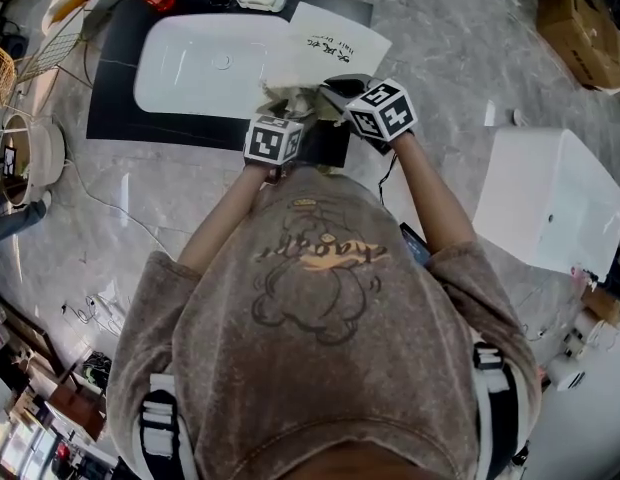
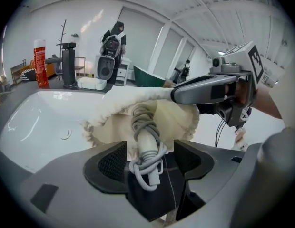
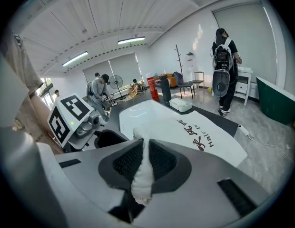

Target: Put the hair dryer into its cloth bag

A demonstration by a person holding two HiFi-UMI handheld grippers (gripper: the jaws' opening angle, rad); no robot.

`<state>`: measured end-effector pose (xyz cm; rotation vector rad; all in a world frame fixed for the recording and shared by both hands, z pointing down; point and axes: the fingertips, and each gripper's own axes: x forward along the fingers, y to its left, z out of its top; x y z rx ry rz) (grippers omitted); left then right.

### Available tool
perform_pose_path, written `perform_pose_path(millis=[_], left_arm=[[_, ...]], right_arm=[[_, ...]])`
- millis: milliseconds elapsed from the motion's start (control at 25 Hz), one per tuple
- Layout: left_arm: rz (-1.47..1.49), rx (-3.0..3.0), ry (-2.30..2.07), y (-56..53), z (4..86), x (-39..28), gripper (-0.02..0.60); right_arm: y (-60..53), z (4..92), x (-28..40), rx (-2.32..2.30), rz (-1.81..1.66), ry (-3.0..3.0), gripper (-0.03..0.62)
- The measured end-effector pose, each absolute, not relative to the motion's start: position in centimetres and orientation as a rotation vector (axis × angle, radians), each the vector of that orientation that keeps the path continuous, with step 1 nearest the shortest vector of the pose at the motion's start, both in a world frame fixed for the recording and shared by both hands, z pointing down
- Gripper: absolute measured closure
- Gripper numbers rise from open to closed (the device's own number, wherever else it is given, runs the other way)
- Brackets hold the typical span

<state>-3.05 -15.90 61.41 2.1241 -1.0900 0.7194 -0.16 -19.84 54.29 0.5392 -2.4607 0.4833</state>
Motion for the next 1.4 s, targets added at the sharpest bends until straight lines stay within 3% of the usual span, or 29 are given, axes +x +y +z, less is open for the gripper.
perform_pose_path(millis=[520,960,1400], left_arm=[[0.738,2.041,-1.066,-12.1,63.8,-4.4,0.274],[0.689,2.006,-1.073,-11.8,63.9,-4.2,0.463],[0.627,2.051,-1.059,-12.1,61.6,-3.5,0.486]], right_arm=[[-19.2,55.2,-0.3,0.52,0.484,-2.445,0.549],[-19.0,55.9,-0.2,0.515,0.484,-2.439,0.549],[-18.8,56.1,-0.1,0.502,0.484,-2.433,0.549]])
